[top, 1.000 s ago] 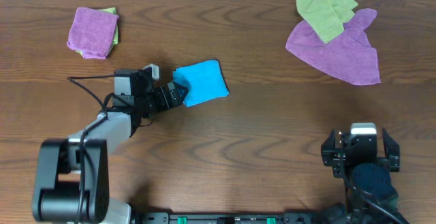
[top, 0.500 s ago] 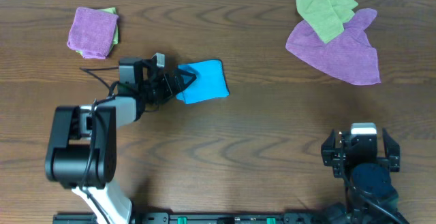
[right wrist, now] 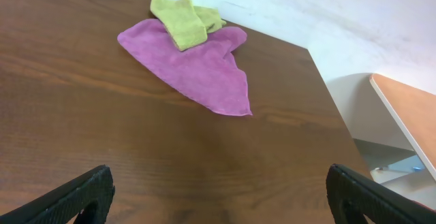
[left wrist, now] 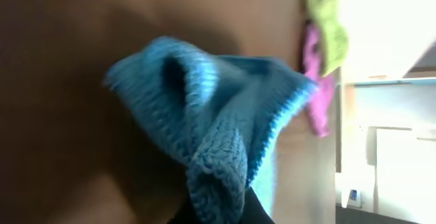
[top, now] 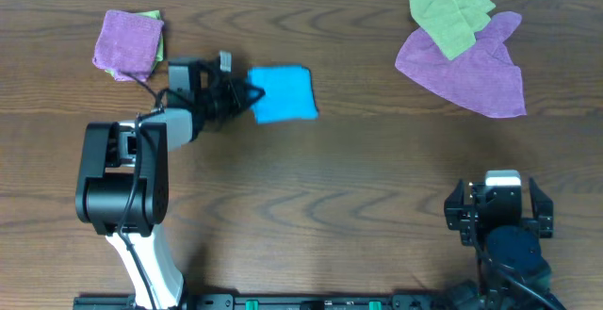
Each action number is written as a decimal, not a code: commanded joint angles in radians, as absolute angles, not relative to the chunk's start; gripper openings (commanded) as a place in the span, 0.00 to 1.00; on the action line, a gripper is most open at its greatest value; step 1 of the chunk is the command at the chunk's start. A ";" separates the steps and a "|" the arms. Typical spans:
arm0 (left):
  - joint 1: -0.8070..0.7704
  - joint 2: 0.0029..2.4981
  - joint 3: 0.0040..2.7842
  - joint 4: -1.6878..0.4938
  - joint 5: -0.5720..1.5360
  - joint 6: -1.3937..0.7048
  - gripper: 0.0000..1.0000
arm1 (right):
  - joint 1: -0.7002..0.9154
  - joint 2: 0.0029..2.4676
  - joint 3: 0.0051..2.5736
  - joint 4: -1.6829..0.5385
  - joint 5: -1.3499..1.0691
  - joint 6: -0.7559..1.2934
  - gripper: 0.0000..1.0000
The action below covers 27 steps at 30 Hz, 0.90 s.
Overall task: Fold the cloth
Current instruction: 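Carry the blue cloth with the left gripper onto the folded pink cloth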
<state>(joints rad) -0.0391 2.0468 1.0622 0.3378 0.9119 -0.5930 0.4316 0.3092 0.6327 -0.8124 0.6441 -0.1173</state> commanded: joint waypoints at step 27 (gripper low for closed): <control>0.450 1.872 1.276 0.255 0.471 -1.210 0.06 | 0.439 0.302 0.635 -0.813 0.654 -0.129 0.99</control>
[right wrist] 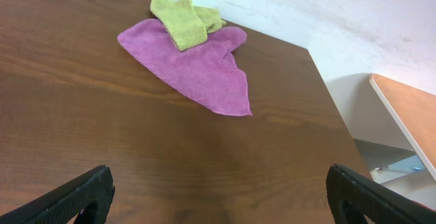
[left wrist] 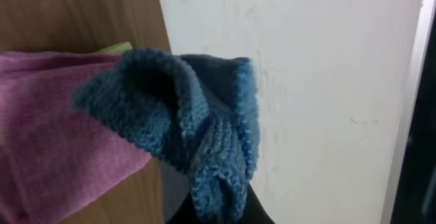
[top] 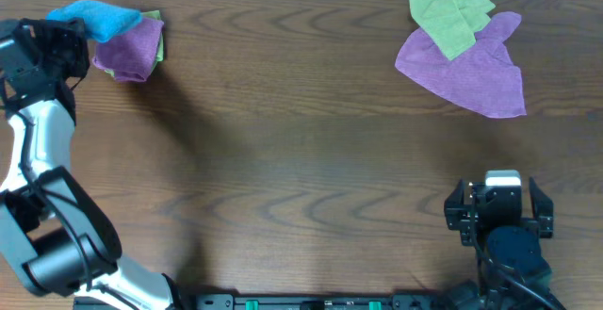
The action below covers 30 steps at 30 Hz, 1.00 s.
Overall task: Fold the cloth
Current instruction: 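Carry the blue cloth with the left gripper onto the folded pink cloth, then lower the blue cloth onto the pink stack and open the left gripper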
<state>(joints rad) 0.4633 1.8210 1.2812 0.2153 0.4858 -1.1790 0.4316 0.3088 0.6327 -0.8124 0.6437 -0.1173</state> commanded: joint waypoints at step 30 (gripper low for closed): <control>0.475 2.126 1.276 0.346 0.686 -1.016 0.54 | 0.439 0.302 0.635 -0.813 0.654 -0.129 0.99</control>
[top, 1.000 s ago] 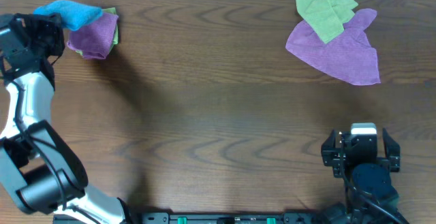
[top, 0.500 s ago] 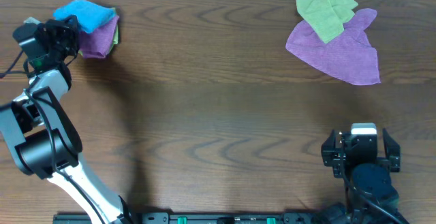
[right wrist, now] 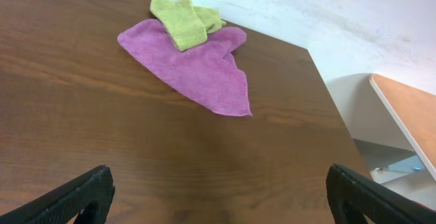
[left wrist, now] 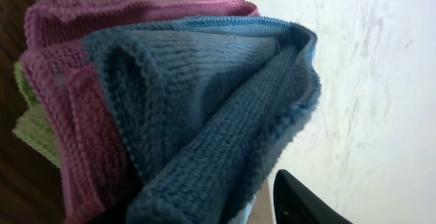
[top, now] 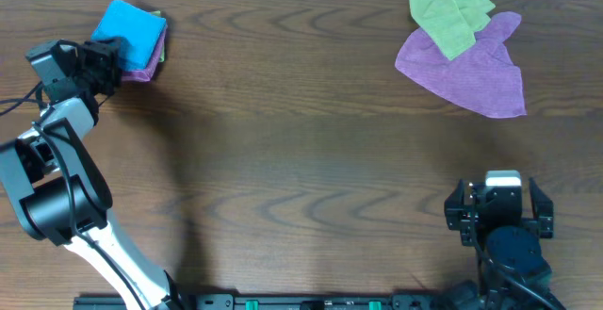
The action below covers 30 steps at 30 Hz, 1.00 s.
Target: Fold the cloth
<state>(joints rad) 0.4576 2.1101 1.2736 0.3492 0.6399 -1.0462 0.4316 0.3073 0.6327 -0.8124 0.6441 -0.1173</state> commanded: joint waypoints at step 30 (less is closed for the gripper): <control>0.384 1.437 1.276 -0.418 0.995 -0.120 0.95 | 0.439 0.302 0.635 -0.813 0.654 -0.129 0.99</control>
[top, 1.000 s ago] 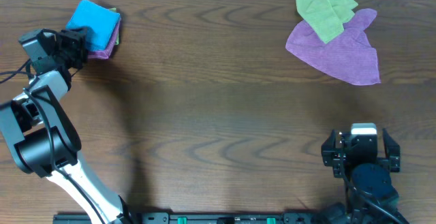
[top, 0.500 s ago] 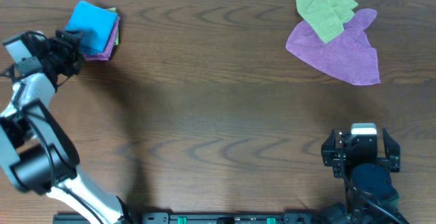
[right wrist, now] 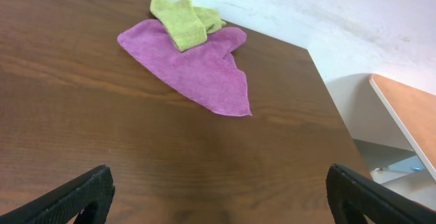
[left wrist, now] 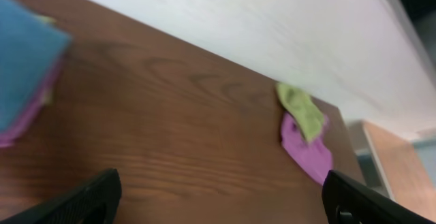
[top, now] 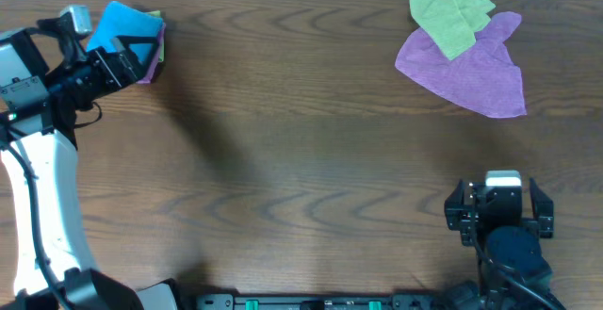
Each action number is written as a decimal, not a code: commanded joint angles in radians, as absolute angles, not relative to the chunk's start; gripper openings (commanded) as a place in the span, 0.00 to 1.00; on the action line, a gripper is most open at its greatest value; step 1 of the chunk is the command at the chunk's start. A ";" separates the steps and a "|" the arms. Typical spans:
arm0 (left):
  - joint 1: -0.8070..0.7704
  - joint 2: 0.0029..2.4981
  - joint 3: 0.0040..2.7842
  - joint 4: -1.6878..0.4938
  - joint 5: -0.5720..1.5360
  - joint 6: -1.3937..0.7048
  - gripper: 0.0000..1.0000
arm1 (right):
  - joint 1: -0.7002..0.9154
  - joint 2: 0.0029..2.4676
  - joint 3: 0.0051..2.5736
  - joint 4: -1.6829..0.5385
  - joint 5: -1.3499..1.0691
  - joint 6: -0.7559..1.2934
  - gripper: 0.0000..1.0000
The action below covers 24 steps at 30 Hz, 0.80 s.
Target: Fold the cloth
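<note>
A folded blue cloth (top: pixel 121 24) lies on top of a folded purple cloth (top: pixel 143 57) and a green one at the table's far left corner. In the left wrist view the blue cloth (left wrist: pixel 24 67) shows at the left edge. My left gripper (top: pixel 127 54) hovers just in front of that stack, open and empty, its fingers spread wide (left wrist: pixel 221 203). My right gripper (top: pixel 499 202) rests near the front right of the table, open with nothing in it (right wrist: pixel 221 197).
A loose purple cloth (top: pixel 466 65) lies spread at the back right with a crumpled green cloth (top: pixel 450 13) on its far end. The same purple cloth (right wrist: pixel 191 60) shows in the right wrist view. Behind the brown table (top: pixel 311 159) runs a white wall.
My left gripper has drawn back and up from the stack and now looks along the table. The blue cloth stays on the stack. The right arm has not moved.
My left gripper was shut on the folded blue cloth at the table's middle left. Then it held the cloth over the purple stack in the far left corner. Then the cloth lay on the stack with the gripper close by, and now the gripper is off it and open.
</note>
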<state>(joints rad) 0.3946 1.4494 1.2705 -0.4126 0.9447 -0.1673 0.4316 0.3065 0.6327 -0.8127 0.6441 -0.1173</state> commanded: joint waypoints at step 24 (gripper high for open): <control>-0.002 0.991 1.276 -0.578 0.193 0.127 0.95 | 0.439 0.302 0.635 -0.813 0.654 -0.129 0.99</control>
<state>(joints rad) 0.0891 1.0782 1.2686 -0.5488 0.5037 0.0448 0.4316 0.3061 0.6327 -0.8120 0.6445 -0.1173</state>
